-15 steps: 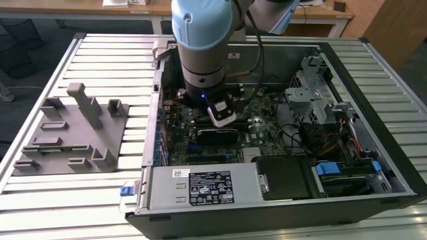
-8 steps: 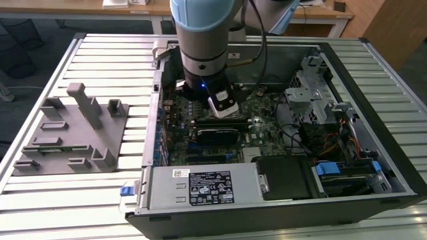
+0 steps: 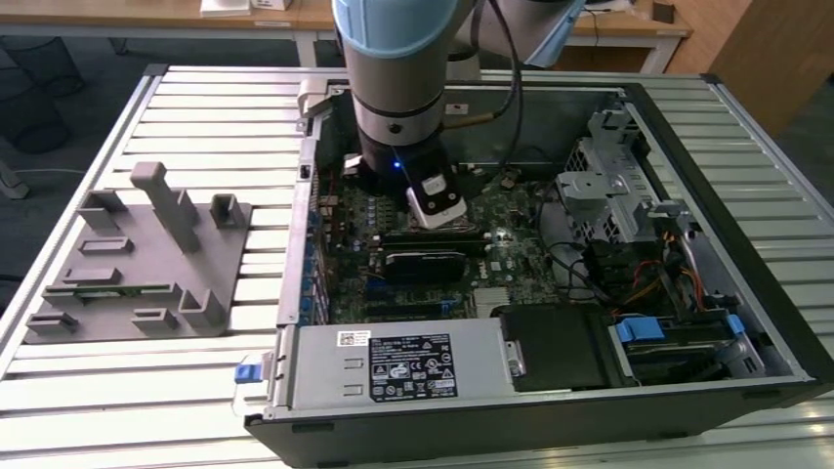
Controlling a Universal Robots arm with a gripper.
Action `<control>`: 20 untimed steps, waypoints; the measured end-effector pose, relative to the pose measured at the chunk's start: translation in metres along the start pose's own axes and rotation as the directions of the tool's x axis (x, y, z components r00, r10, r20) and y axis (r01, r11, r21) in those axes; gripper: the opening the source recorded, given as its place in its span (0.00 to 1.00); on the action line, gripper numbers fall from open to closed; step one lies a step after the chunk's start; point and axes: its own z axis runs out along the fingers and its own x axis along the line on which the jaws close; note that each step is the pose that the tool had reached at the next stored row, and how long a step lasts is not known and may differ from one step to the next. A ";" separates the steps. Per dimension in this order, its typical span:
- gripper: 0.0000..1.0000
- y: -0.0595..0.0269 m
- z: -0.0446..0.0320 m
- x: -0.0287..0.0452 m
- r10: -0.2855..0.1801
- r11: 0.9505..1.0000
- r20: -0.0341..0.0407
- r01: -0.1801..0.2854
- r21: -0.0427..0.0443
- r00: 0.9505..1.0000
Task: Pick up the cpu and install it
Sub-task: 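Install the second cpu locking lever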
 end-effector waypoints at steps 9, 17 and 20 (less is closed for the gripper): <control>0.11 0.0110 0.0037 -0.0189 0.001 1.000 0.000 -0.001 0.000 1.000; 0.11 0.0329 0.0102 -0.0244 0.001 1.000 0.000 -0.001 0.002 1.000; 0.11 0.0350 0.0109 -0.0299 0.000 1.000 0.003 0.000 0.023 1.000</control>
